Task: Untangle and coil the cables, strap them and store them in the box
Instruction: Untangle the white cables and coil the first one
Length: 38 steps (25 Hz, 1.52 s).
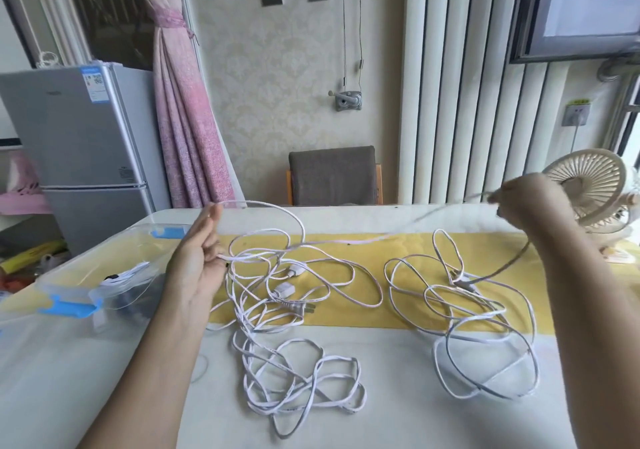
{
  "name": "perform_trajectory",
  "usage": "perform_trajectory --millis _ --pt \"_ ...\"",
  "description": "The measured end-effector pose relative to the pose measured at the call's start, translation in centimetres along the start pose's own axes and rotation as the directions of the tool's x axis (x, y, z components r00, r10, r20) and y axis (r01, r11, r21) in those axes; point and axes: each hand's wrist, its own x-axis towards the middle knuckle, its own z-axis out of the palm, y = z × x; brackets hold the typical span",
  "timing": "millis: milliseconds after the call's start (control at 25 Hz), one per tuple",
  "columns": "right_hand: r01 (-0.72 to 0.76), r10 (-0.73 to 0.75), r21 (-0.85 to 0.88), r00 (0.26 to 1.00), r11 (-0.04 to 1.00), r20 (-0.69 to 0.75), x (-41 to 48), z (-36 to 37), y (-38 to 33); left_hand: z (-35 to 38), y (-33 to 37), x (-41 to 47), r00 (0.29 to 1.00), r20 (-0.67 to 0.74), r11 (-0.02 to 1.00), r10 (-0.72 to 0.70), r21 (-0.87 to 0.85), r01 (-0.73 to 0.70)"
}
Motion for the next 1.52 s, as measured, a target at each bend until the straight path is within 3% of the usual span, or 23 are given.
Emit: perform_trajectory --millis 80,160,200,280,360,480,560,600,640,680,720,760,800,840,880,960,1080,1200,1280,1360,1400,1480,1520 --pt "0.002 0.026 -0.374 0.997 0.927 0.069 -1.4 1.6 -0.7 1.0 -1.0 -0.5 0.994 0.084 0.997 -0.07 0.045 0.067" --pt "0.17 -0.121 -0.455 0.983 0.874 0.135 -3.4 3.4 -3.0 1.4 -1.7 -0.9 0.986 0.124 0.991 -0.107 0.089 0.096" --pt "0.286 -0.231 -0.405 0.956 0.868 0.181 -4.4 4.5 -4.4 1.4 -1.9 -0.9 0.984 0.136 0.99 -0.115 0.102 0.102" --pt "0.447 -0.398 -0.12 0.869 0.887 0.295 -6.9 6.6 -7.0 1.3 -2.0 -0.9 0.981 0.15 0.989 -0.12 0.1 0.105" --pt "0.43 -0.447 0.151 0.761 0.89 0.47 -9.9 8.7 -8.7 1.2 -2.1 -1.0 0.98 0.161 0.989 -0.117 0.106 0.101" --pt "0.365 -0.415 0.222 0.626 0.904 0.66 -12.4 11.3 -8.9 1.7 -2.1 -1.6 0.981 0.174 0.989 -0.08 0.138 0.056" --pt "0.381 -0.444 0.246 0.618 0.891 0.649 -12.7 11.6 -8.8 1.6 -2.4 -1.8 0.982 0.189 0.966 -0.029 0.259 -0.022" --pt "0.396 -0.478 0.278 0.62 0.875 0.623 -12.6 11.1 -8.9 1.5 -2.5 -1.9 0.981 0.19 0.899 0.033 0.423 -0.112" --pt "0.438 -0.527 0.303 0.609 0.847 0.593 -12.6 10.3 -9.1 1.2 -2.6 -2.0 0.972 0.195 0.732 0.131 0.642 -0.227" --pt "0.499 -0.583 0.317 0.582 0.807 0.567 -12.6 9.4 -9.4 1.0 -2.9 -2.1 0.939 0.219 0.452 0.264 0.832 -0.321" --pt "0.564 -0.64 0.329 0.542 0.757 0.544 -12.6 8.4 -9.7 1.0 -3.0 -2.4 0.868 0.297 0.147 0.397 0.913 -0.38" --pt "0.621 -0.693 0.339 0.508 0.706 0.512 -12.5 7.3 -10.0 1.3 -3.1 -2.8 0.754 0.43 -0.09 0.498 0.89 -0.448" --pt "0.662 -0.735 0.349 0.49 0.664 0.469 -12.2 6.2 -10.1 1.9 -3.1 -3.4 0.64 0.563 -0.216 0.523 0.814 -0.54" --pt "0.685 -0.768 0.364 0.482 0.631 0.423 -11.9 5.1 -10.2 2.8 -3.1 -4.2 0.541 0.676 -0.251 0.5 0.711 -0.657" --pt "0.69 -0.793 0.398 0.471 0.604 0.388 -11.5 4.1 -10.2 3.6 -3.3 -5.1 0.466 0.765 -0.218 0.445 0.597 -0.772" --pt "0.619 -0.822 0.542 0.446 0.568 0.354 -10.9 2.0 -10.1 5.1 -4.1 -7.0 0.416 0.845 -0.074 0.334 0.464 -0.883" --pt "0.353 -0.831 0.825 0.507 0.442 0.229 -10.0 -1.0 -9.6 4.8 -5.5 -6.9 0.455 0.835 -0.04 0.311 0.49 -0.871" --pt "0.207 -0.705 0.956 0.709 0.208 0.0 -8.1 -3.3 -8.3 3.2 -6.1 -4.6 0.517 0.803 -0.185 0.296 0.58 -0.794" --pt "0.195 -0.506 0.958 0.86 0.211 -0.063 -6.5 -3.5 -7.3 2.5 -6.0 -3.6 0.544 0.78 -0.294 0.31 0.622 -0.725" --pt "0.164 -0.294 0.926 0.954 0.339 -0.061 -5.0 -2.0 -6.4 2.1 -5.8 -3.4 0.566 0.756 -0.313 0.328 0.652 -0.69" --pt "0.157 -0.213 0.87 0.975 0.467 -0.062 -4.3 -1.1 -5.9 2.0 -5.7 -3.3 0.565 0.759 -0.291 0.324 0.649 -0.703" --pt "0.174 -0.15 0.567 0.985 0.805 -0.089 -3.0 1.0 -4.6 1.9 -5.7 -3.2 0.538 0.794 -0.244 0.283 0.602 -0.76" --pt "0.18 -0.158 0.345 0.983 0.921 -0.093 -2.7 1.9 -3.9 1.9 -5.7 -3.1 0.52 0.815 -0.23 0.255 0.573 -0.786"
